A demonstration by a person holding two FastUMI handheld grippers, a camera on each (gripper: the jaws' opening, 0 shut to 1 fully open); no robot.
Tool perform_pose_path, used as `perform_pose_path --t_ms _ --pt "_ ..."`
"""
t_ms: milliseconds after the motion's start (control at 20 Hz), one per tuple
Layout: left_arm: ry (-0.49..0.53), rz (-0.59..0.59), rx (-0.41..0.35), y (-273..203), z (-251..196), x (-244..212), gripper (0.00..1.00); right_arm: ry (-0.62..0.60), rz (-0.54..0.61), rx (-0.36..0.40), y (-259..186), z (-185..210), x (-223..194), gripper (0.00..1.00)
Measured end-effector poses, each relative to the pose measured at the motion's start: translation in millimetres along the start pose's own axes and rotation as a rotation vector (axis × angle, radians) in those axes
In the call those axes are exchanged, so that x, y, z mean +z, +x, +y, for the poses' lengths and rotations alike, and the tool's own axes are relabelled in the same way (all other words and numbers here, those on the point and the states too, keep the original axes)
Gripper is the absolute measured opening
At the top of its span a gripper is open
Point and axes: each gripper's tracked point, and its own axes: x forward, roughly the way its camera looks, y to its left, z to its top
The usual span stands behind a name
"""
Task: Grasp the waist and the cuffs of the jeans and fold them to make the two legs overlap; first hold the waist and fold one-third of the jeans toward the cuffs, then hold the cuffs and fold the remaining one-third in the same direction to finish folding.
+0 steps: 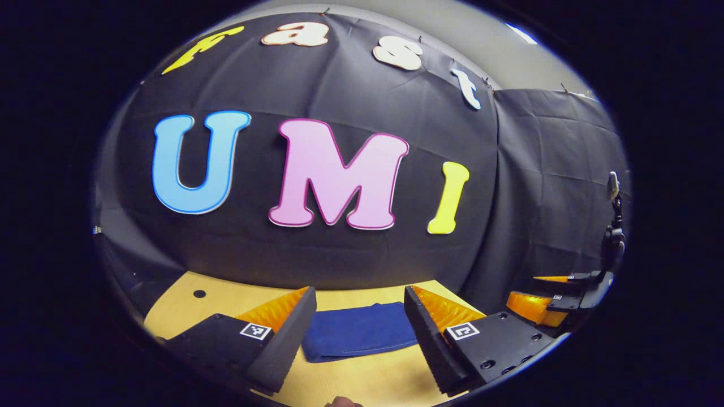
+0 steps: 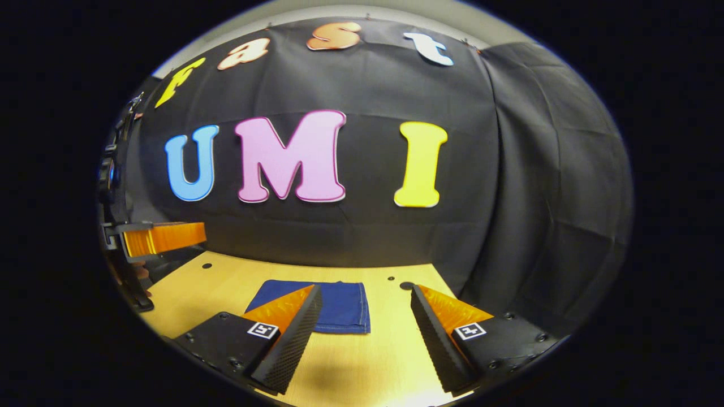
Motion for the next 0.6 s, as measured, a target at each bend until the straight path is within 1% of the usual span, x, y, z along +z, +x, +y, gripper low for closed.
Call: perform_pose_path --t_ms 100,250,350,400,550,600 --pt "-0.001 -0.05 0.046 -24.1 20.4 14.8 0.96 0.013 -0.027 0.016 -19.0 13.7 29.9 0.96" --pt "-0.007 -0.09 0.089 -59.3 43.5 27.6 0.96 0.044 -0.081 0.044 -51.0 36.0 68.0 0.96" --pt "-0.002 -0.112 0.125 -82.3 61.0 34.4 0.96 0.001 -0.137 0.018 -68.6 40.2 85.8 0.96" --pt "-0.008 -0.115 0.146 -95.9 68.5 36.0 0.96 -0.013 -0.154 0.012 -79.2 43.4 91.4 0.96" --pt "-0.035 -0.112 0.176 -130.7 81.3 30.5 0.96 -0.001 -0.147 0.058 -100.4 71.2 84.1 0.96" --pt "-0.028 -0.103 0.193 -138.8 86.3 23.9 0.96 -0.003 -0.135 0.067 -105.9 76.6 78.2 0.93"
